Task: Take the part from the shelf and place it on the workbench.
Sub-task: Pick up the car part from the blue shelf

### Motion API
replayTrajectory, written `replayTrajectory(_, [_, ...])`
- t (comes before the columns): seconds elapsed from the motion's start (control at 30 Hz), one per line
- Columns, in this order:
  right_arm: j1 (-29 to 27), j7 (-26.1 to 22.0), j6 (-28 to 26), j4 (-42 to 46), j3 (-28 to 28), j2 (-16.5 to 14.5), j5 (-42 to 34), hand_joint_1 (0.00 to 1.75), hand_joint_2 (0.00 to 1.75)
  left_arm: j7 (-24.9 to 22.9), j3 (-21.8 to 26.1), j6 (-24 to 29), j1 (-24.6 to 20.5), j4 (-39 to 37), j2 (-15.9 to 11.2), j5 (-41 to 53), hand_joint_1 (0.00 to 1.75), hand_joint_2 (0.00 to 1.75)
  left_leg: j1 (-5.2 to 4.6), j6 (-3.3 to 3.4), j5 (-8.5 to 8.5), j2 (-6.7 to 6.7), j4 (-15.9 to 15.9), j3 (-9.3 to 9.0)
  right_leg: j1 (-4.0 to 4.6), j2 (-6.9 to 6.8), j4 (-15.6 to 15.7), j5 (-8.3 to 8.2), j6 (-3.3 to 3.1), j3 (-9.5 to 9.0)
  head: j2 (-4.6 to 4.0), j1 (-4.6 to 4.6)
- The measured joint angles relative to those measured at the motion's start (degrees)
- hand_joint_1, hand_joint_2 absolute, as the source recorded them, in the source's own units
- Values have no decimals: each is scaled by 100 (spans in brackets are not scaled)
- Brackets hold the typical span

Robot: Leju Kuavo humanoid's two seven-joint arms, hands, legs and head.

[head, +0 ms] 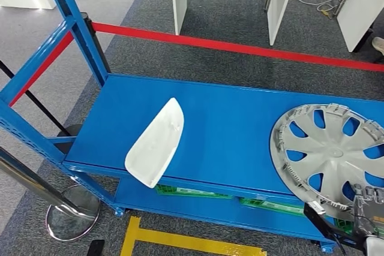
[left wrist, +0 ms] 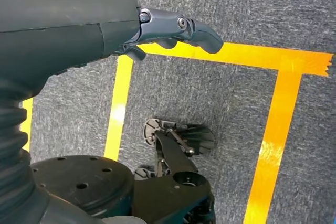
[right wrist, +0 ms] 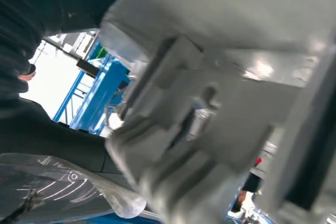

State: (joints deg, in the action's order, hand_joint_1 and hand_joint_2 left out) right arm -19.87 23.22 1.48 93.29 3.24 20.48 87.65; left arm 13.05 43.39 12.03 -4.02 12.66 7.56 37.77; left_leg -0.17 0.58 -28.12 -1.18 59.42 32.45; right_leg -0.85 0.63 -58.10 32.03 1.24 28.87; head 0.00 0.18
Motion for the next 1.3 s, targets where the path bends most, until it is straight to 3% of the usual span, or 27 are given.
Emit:
replayTrajectory(0.9, [179,-321,-346,-311,71,-51,160,175,175,50,0,27,-21,0,25,38,0,175,0,0,1,0,0,-2,0,2,0,-2,1,-13,0,1])
replayTrajectory(1.1, [-53,-867,-1651,256,-36,-255,-241,175,175,264,79,-126,28,0,19,-198,0,175,0,1,4,22,0,-3,3,31,-3,-12,8,-62,0,-1])
replayTrajectory(1.3, [-116,-1483,-2890,1349,-583,-371,-1411,175,175,442,257,-226,75,0,15,-313,0,175,4,3,4,8,-2,-4,5,8,-3,-5,3,-6,0,-1])
